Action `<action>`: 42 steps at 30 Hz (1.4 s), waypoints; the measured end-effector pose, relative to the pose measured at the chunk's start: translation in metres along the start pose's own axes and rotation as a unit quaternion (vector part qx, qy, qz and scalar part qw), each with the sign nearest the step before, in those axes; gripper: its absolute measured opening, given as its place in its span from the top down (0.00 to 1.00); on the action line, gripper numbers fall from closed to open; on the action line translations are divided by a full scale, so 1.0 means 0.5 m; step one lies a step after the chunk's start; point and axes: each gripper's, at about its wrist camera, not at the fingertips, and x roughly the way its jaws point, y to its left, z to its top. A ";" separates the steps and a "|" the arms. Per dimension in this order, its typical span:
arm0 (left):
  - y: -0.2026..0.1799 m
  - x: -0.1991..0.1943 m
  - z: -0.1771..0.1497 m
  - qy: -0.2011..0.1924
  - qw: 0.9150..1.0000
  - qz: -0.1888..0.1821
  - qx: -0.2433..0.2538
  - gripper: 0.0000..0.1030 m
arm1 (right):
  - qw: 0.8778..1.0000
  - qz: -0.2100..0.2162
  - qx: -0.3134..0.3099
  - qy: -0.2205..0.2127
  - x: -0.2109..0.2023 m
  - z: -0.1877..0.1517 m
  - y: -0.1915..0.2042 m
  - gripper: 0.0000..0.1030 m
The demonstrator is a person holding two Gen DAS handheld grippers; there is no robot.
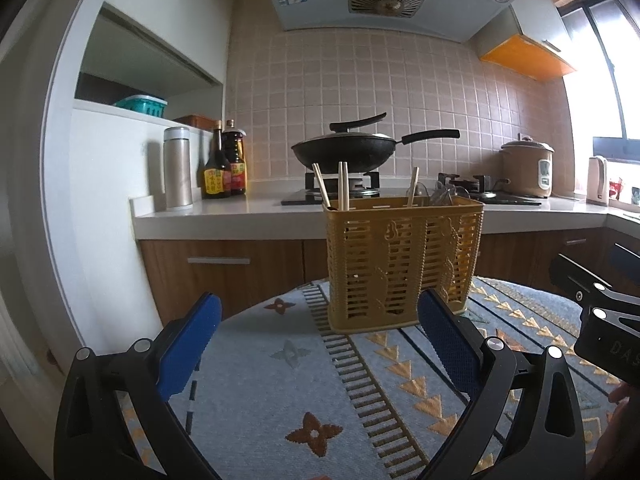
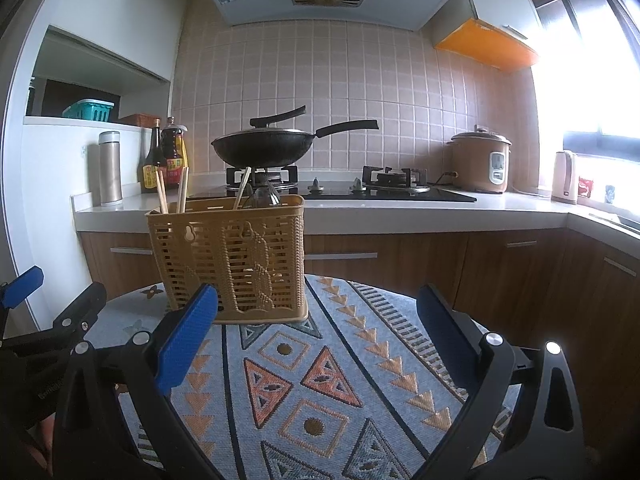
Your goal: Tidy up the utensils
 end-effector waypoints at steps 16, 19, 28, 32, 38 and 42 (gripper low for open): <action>0.002 0.001 0.000 0.003 1.000 -0.003 0.000 0.07 | 1.000 0.003 -0.003 0.004 0.005 -0.003 0.005 0.08; 0.001 0.001 0.000 0.003 1.000 -0.003 0.001 0.07 | 1.000 0.006 -0.001 0.009 0.008 -0.004 0.004 0.08; -0.001 0.007 -0.002 0.005 1.000 -0.006 0.002 0.08 | 1.000 0.005 -0.002 0.009 0.010 -0.003 0.007 0.08; -0.001 0.007 -0.002 0.005 1.000 -0.007 0.003 0.08 | 1.000 0.005 -0.003 0.011 0.012 -0.003 0.008 0.08; -0.004 0.009 -0.002 0.004 1.000 -0.008 0.006 0.07 | 1.000 0.004 -0.003 0.011 0.012 -0.004 0.007 0.08; -0.004 0.008 -0.002 0.004 1.000 -0.008 0.005 0.07 | 1.000 -0.003 -0.002 0.007 0.008 -0.002 0.006 0.08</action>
